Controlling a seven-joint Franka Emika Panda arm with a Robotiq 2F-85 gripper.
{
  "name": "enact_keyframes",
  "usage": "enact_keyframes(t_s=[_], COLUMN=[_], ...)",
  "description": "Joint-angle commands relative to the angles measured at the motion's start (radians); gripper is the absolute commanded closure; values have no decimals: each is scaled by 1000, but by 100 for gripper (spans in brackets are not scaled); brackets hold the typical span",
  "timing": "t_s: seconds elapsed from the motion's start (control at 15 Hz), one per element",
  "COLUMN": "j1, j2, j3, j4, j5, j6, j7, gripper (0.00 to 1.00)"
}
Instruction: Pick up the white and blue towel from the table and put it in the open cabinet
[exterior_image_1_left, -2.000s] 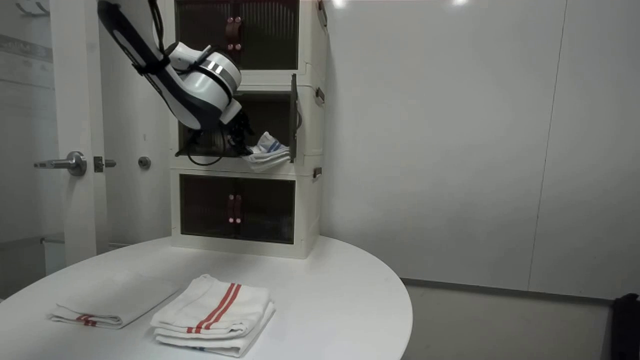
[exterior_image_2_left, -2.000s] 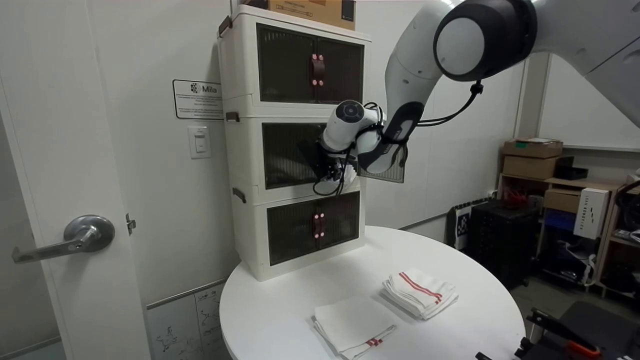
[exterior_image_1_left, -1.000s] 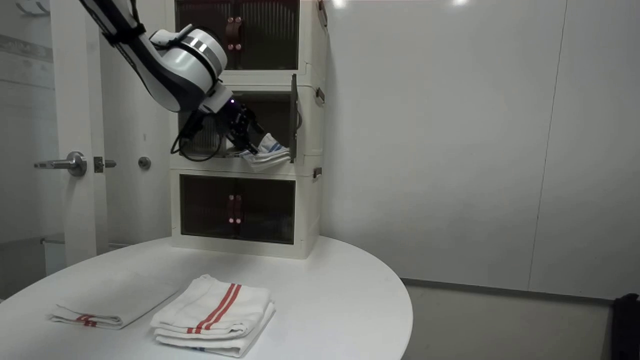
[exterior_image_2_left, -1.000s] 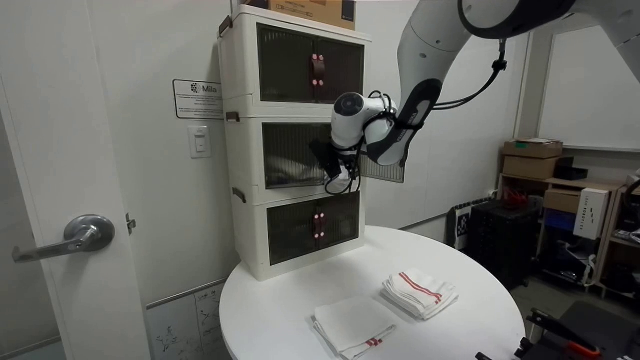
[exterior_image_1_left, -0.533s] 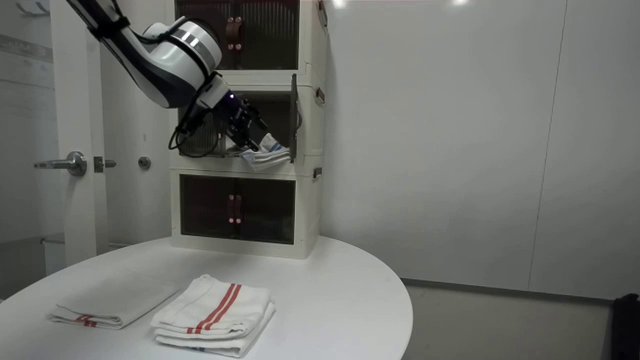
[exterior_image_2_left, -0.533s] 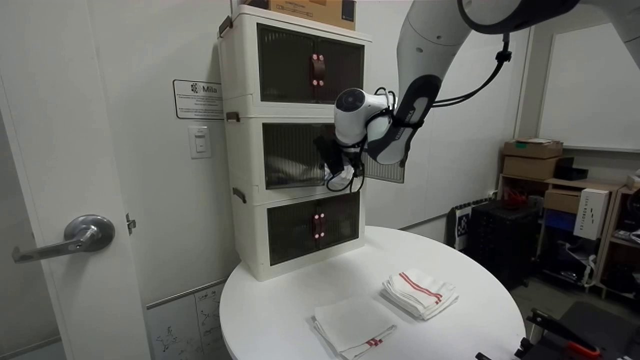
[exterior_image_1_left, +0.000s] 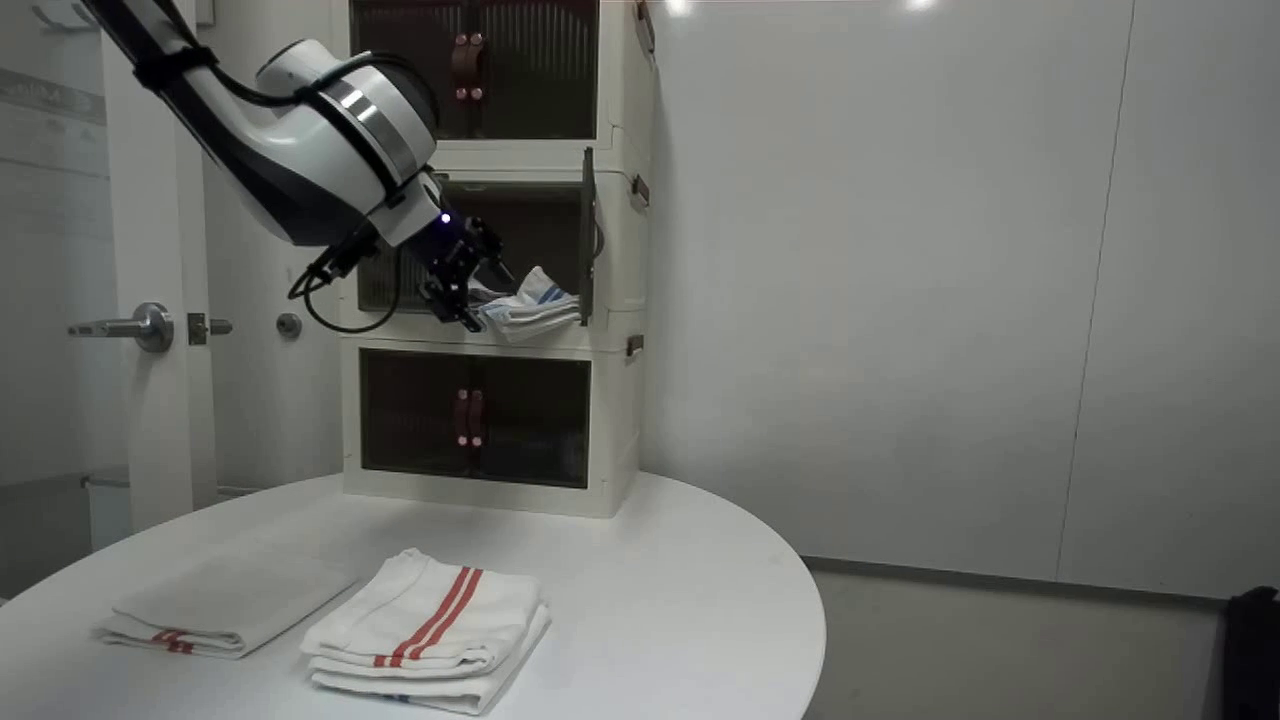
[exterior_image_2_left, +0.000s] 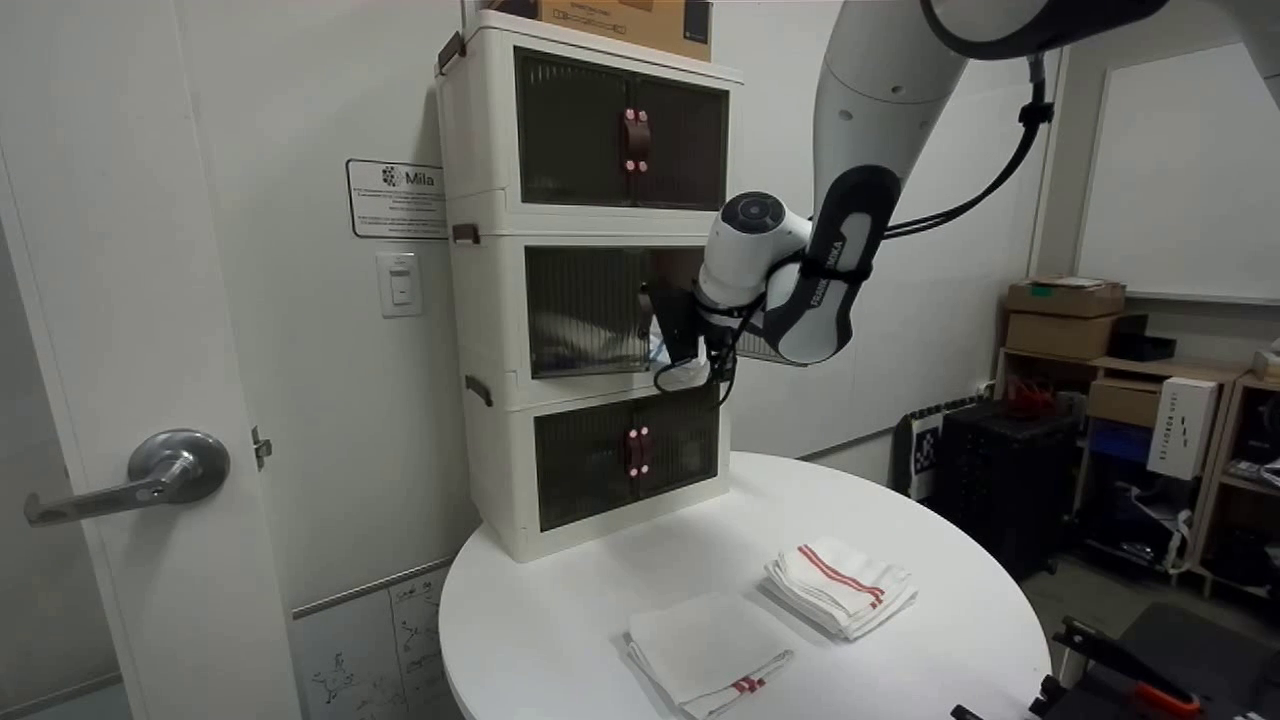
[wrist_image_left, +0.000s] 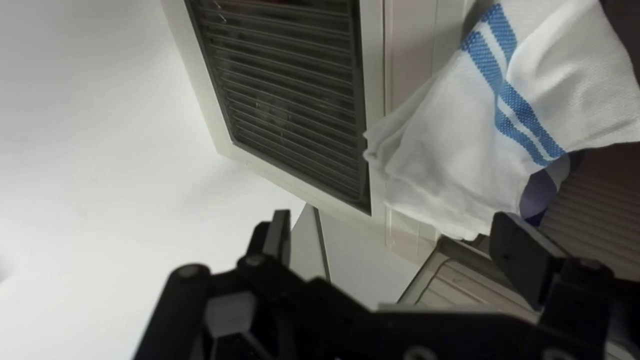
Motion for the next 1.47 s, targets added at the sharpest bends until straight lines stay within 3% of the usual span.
enact_keyframes(t_s=[0.0,0.13,0.27,0.47,0.6,0.73,1.27,1.4], j1=[200,287,324,307,268,268,250,233], j2=[149,263,361,425,402,382,386,398], j3=[-234,-331,-359,-296,-211,-180,-162,-140], j4=[-40,-67,-110,-146,-141,-147,-145,-119], j5=[55,172,353,591,748,846,869,961], j6=[110,154,224,304,230,244,245,301], j7=[83,4,-91,-230,-378,-478,-499,-560], gripper=[0,0,0,0,0,0,0,0])
